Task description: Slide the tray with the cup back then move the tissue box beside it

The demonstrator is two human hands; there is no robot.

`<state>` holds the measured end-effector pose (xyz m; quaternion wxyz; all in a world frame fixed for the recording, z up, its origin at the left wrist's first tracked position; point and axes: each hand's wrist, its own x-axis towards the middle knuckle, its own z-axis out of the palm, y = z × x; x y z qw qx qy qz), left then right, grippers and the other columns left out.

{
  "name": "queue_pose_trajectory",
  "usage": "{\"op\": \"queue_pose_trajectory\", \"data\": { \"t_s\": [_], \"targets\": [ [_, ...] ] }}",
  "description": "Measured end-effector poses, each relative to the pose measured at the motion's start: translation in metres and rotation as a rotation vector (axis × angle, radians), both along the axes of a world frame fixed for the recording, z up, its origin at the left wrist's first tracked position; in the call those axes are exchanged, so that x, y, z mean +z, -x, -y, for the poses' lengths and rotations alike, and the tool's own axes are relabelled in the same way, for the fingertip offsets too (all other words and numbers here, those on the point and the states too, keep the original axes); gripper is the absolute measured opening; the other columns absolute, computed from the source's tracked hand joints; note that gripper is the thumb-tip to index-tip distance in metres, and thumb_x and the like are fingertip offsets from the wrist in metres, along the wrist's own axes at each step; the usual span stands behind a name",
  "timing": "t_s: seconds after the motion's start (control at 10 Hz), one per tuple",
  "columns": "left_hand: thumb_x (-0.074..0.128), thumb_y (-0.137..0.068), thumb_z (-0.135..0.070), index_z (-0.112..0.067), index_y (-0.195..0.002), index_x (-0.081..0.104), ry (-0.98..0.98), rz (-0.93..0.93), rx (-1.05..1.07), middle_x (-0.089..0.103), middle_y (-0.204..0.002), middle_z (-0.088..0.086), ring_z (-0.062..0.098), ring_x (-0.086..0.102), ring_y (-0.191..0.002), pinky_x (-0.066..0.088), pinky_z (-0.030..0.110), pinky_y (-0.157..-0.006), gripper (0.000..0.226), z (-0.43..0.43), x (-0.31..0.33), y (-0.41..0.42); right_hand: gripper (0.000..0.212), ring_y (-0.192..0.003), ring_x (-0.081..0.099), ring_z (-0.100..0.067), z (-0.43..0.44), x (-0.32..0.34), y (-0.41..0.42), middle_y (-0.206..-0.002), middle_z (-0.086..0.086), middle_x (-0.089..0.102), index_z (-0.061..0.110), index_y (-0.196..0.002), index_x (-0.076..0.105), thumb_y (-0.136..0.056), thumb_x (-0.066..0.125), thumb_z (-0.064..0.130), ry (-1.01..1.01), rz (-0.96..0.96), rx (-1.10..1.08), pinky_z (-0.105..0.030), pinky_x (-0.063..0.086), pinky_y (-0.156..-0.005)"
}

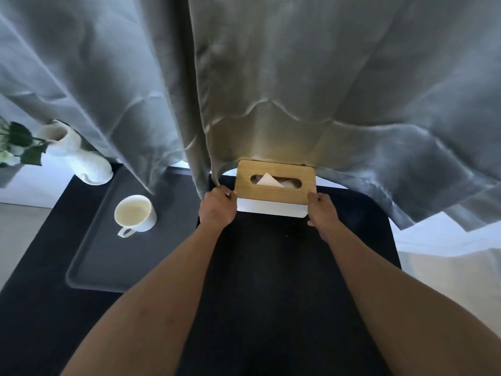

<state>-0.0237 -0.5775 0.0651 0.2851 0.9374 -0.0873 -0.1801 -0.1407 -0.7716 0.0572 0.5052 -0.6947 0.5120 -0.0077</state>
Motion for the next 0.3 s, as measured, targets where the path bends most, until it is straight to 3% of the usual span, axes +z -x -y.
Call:
{"op": "queue_pose_trajectory", "data": {
  "t_s": [0.2, 0.3],
  "targets": [
    [0.045, -0.099, -0.026, -0.008, -0.109, 0.068, 0.076, 0.053, -0.002, 0.070, -0.100, 0.014, 0.032, 0.065, -0.090, 0.048, 0.037, -0.074, 0.031, -0.015, 0.023, 0.025, 0.045, -0.101, 0.055, -0.025, -0.021, 0.022, 0.022, -0.107, -0.004, 0.050, 0.009, -0.132, 0.049, -0.101, 0.036, 0.039, 0.022, 0.053, 0.030, -0.050, 0.050, -0.098],
    [0.045, -0.099, -0.025, -0.007, -0.105, 0.069, 0.099, 0.065, -0.001, 0.068, -0.093, 0.012, 0.026, 0.059, -0.080, 0.046, 0.037, -0.071, 0.031, -0.020, 0.032, 0.039, 0.036, -0.098, 0.059, -0.025, -0.028, 0.030, 0.033, -0.104, -0.007, 0.058, 0.011, -0.115, 0.057, -0.100, 0.038, 0.038, 0.034, 0.096, 0.037, -0.051, 0.052, -0.095]
  ]
}}
